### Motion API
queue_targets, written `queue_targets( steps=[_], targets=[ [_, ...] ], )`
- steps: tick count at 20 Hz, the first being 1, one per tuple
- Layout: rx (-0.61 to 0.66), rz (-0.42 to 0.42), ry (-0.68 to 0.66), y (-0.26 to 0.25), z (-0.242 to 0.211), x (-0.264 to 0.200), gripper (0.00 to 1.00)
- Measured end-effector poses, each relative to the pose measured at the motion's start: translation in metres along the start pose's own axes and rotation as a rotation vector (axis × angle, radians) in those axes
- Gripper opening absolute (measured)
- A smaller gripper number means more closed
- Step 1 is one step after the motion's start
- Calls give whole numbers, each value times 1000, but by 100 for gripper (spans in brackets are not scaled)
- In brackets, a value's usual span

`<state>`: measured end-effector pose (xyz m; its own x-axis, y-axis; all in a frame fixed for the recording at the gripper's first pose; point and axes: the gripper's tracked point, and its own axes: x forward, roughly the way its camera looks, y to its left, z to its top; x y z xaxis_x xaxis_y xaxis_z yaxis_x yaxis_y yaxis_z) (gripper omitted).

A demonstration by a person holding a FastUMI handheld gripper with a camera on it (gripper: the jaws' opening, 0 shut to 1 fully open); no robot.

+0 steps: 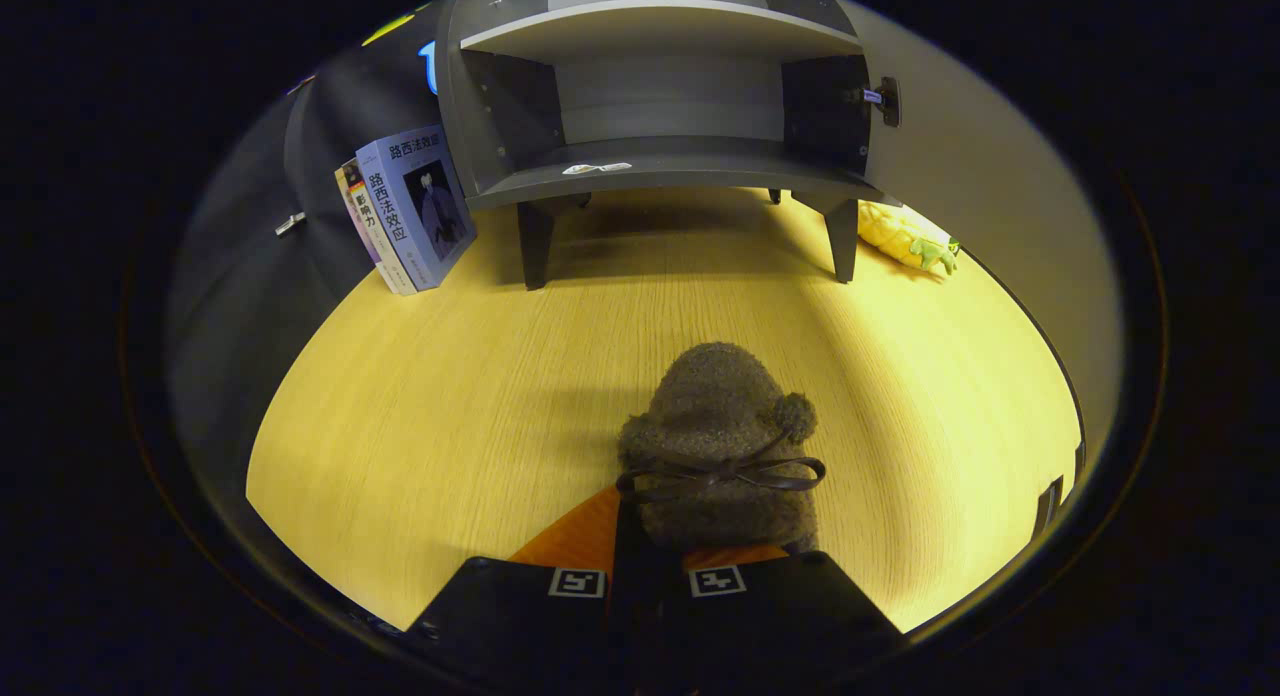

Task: Open the shoe cabinet door, grab the shoes and put them into the shoe cabinet, then close the shoe cabinet door.

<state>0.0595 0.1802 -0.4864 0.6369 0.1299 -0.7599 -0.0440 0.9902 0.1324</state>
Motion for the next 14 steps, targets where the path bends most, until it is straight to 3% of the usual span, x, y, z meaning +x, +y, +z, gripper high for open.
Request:
queue_targets(
  steps=[1,8,14],
  targets=[
    [0,13,2,2,-2,2,6],
    [38,84,-34,-4,23,-39,6],
    [91,138,-87,0,79,-104,6]
  ],
)
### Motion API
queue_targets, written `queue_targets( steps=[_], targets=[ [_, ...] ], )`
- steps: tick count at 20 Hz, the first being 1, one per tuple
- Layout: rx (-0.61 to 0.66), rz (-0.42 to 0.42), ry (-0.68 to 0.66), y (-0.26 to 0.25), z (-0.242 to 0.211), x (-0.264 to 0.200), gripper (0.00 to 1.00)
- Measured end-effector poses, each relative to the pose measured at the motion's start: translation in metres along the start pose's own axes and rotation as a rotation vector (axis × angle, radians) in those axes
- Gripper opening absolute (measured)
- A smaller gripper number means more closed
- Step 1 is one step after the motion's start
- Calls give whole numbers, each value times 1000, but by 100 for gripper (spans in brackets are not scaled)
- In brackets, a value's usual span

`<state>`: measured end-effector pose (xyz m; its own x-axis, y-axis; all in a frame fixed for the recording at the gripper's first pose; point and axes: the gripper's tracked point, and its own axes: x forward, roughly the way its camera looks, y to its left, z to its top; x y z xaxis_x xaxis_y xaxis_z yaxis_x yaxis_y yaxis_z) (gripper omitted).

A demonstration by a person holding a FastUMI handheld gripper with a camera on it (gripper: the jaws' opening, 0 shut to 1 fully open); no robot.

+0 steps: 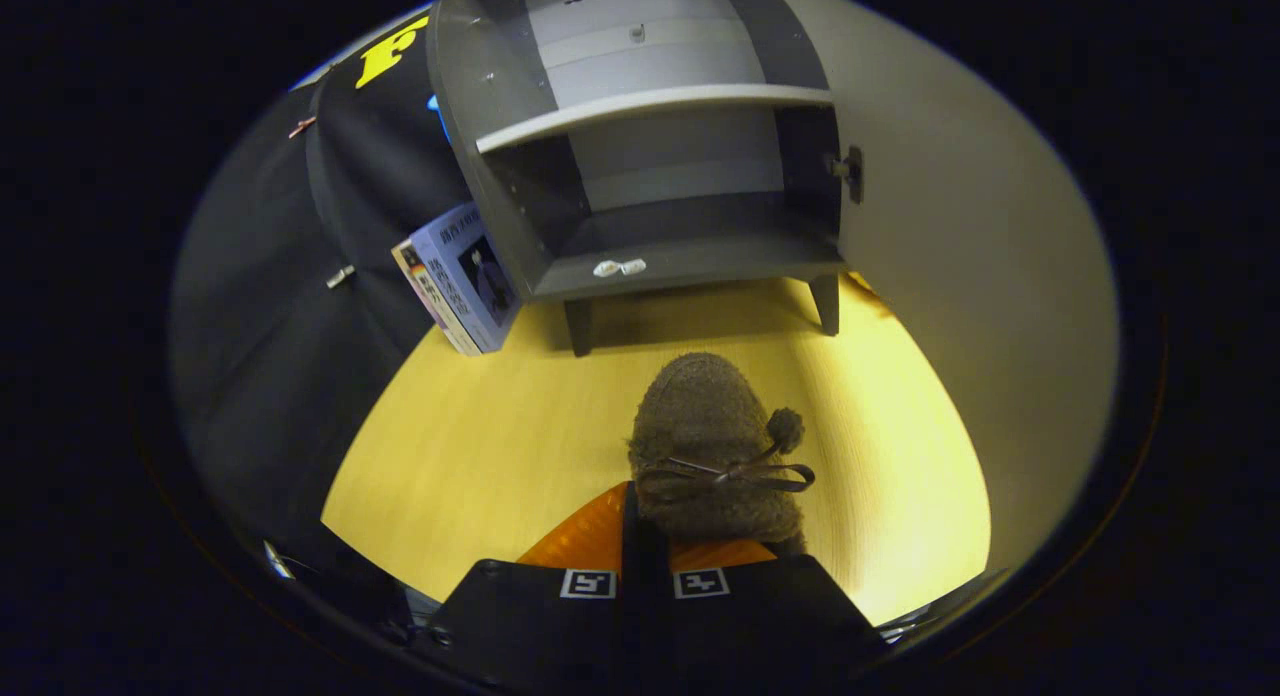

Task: Open the shoe cabinet door, grab the shoes and put them into the shoe cabinet, then close the shoe cabinet door.

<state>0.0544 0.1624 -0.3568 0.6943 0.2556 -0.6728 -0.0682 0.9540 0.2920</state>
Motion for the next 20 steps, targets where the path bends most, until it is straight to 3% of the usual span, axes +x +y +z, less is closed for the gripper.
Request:
queue_targets(
  steps=[10,20],
  targets=[
    [-89,23,-210,39,172,-79,6],
    [-31,-17,-270,40,341,-37,6]
  ],
)
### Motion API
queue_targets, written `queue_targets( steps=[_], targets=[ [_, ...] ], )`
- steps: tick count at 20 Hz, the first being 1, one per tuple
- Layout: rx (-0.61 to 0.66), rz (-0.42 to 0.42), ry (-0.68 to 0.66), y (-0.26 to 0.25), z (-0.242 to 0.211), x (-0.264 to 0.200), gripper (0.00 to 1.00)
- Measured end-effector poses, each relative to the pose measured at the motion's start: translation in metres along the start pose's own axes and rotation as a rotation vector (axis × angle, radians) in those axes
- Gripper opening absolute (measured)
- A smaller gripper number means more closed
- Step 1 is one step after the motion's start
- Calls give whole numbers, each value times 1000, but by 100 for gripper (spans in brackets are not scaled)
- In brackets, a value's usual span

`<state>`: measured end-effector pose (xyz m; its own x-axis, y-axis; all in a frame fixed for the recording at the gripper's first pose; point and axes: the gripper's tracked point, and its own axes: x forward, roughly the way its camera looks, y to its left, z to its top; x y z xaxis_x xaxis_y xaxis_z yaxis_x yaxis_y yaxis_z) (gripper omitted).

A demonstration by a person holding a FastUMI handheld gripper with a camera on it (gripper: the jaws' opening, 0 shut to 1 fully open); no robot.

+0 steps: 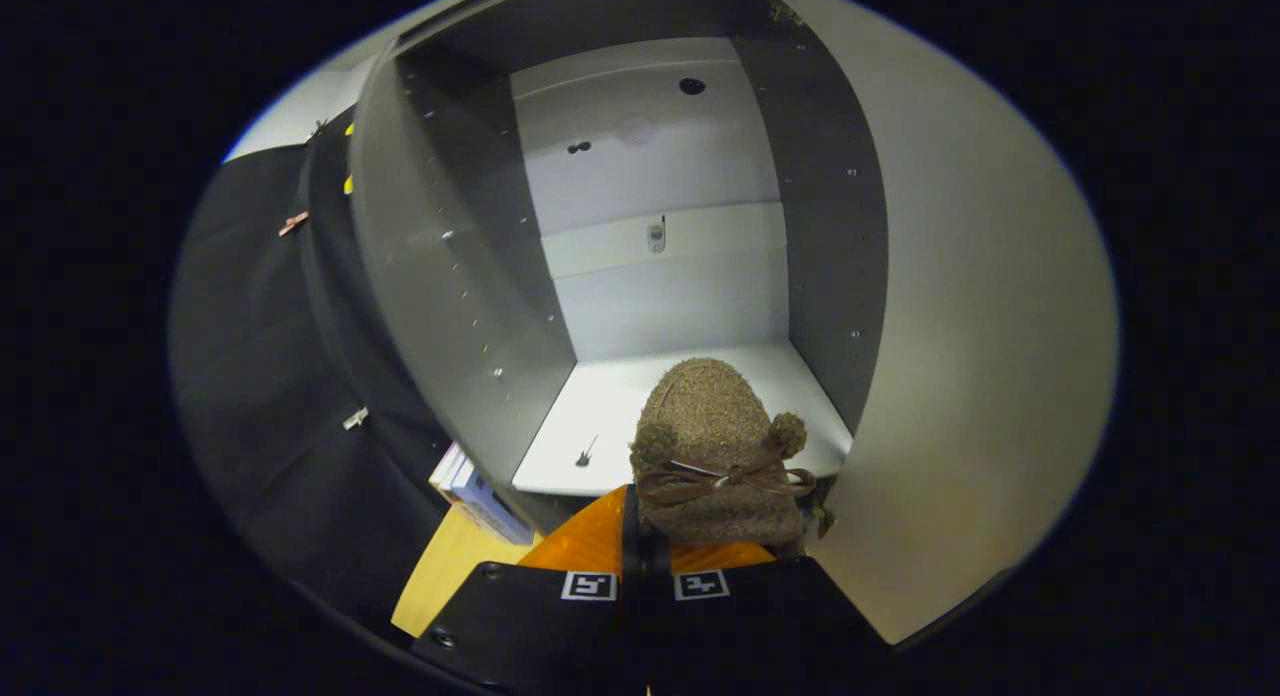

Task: Open the shoe cabinet door, grab the shoes and put them into the shoe cabinet, then close the shoe cabinet door.

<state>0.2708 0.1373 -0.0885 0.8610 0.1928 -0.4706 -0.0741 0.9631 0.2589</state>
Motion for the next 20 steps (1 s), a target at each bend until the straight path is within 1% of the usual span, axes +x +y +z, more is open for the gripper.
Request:
queue_targets(
  steps=[2,6,9,13,16,20],
  targets=[
    [-7,-25,5,-6,15,34,6],
    [0,-42,73,-5,21,101,6],
    [-42,-70,63,-6,34,139,6],
    [-30,-87,45,-5,50,180,6],
    [-38,-124,36,-14,56,203,6],
    [-18,-148,66,-21,46,225,6]
  ],
)
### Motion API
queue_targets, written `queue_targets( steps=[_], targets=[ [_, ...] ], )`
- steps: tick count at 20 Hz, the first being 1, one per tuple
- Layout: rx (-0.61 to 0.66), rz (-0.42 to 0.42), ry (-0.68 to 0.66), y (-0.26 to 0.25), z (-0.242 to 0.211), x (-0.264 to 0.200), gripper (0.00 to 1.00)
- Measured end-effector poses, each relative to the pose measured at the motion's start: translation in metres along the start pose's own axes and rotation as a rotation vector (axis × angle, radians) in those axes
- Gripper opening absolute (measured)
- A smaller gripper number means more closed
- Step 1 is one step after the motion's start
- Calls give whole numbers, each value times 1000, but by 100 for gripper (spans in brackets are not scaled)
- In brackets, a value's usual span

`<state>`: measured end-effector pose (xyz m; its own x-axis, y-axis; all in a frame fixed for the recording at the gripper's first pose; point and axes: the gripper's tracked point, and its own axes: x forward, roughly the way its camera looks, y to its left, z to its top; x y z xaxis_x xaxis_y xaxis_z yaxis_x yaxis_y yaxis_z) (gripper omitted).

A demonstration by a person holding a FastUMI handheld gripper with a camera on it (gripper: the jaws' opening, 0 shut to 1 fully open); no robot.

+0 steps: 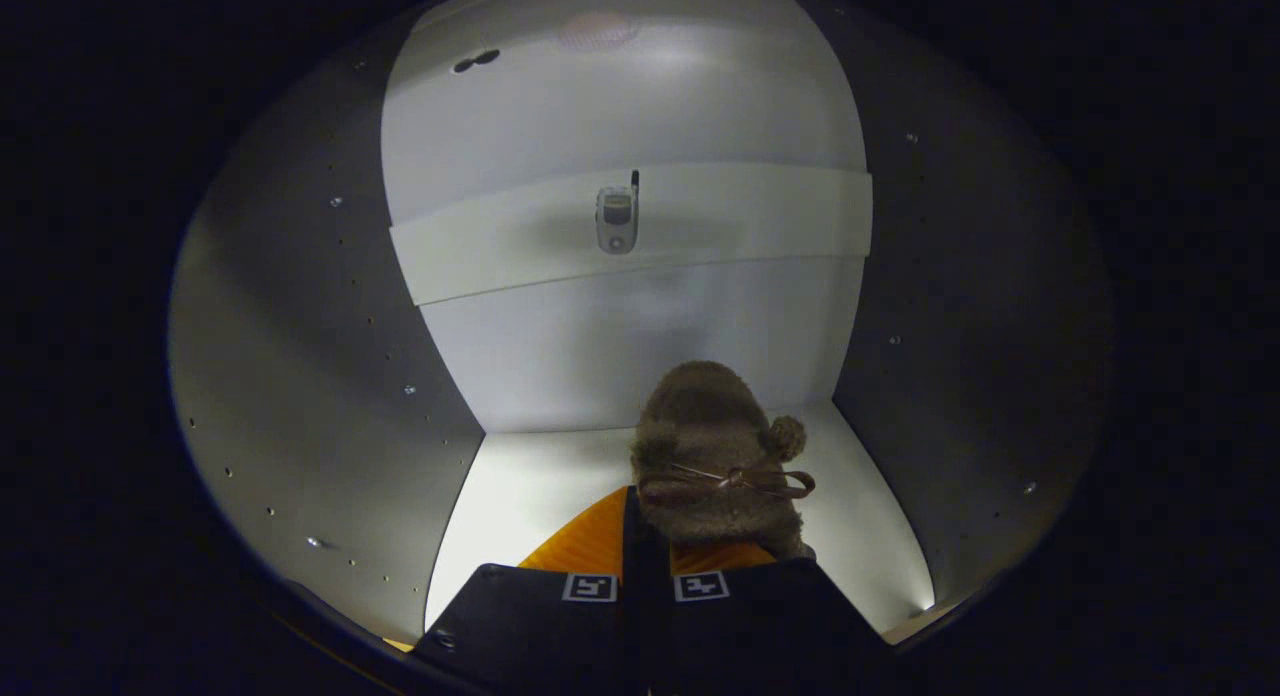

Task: Open the shoe cabinet door, grab the shoes and put them into the shoe cabinet, then close the shoe cabinet door.

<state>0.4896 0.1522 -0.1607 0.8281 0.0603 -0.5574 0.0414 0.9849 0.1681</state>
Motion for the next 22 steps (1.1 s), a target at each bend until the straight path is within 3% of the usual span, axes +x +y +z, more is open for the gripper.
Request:
queue_targets(
  steps=[8,11,12,15,22],
  targets=[
    [-49,-1,51,14,-20,17,10],
    [-29,-3,84,13,-26,14,18],
    [-35,-3,92,11,-27,11,28],
    [-25,15,104,11,-26,3,37],
    [-43,77,47,15,-9,-47,94]
  ],
)
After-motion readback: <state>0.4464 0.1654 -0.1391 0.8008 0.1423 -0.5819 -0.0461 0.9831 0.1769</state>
